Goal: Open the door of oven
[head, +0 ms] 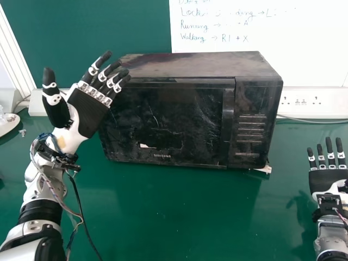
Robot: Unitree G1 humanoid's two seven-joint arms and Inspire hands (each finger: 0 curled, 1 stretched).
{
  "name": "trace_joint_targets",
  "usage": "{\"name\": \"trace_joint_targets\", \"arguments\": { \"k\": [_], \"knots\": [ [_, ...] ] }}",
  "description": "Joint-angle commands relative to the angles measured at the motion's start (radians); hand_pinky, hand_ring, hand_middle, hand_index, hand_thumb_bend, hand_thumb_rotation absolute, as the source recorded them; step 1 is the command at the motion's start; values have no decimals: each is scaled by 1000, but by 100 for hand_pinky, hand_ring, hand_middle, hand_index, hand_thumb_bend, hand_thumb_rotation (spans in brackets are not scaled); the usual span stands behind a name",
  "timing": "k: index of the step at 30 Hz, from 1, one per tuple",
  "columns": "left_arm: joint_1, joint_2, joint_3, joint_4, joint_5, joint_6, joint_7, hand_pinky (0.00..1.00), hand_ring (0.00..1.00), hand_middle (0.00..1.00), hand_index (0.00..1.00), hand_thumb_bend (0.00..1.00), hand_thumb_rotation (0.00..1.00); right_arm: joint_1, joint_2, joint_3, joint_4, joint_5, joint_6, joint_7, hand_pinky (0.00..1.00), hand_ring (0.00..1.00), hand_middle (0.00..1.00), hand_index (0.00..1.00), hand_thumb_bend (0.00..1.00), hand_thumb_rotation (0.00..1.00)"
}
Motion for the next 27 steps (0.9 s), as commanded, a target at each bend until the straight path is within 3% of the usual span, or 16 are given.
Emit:
{"name": "trace_joint_targets", "arguments": {
  "k": [1, 6, 14, 27],
  "knots": [
    [-26, 17, -13, 21, 15, 5, -14, 46, 67, 77, 74, 91, 83, -8, -3, -3, 7, 5, 3, 10, 79, 94, 97, 98, 100, 94],
    [-39, 23, -40, 50, 48, 1, -35, 47, 69, 79, 77, 92, 86, -9, -4, -5, 9, 6, 4, 15, 78, 95, 98, 98, 100, 92],
    [-60, 24, -72, 96, 84, 69, -51, 51, 74, 83, 78, 92, 80, -10, -1, -8, 9, 10, 1, 27, 93, 100, 100, 97, 100, 92],
    [-127, 14, -125, 203, 180, 50, -74, 55, 78, 88, 81, 94, 76, -13, -2, -9, 11, 17, 9, 33, 99, 100, 100, 96, 100, 90]
  ]
}}
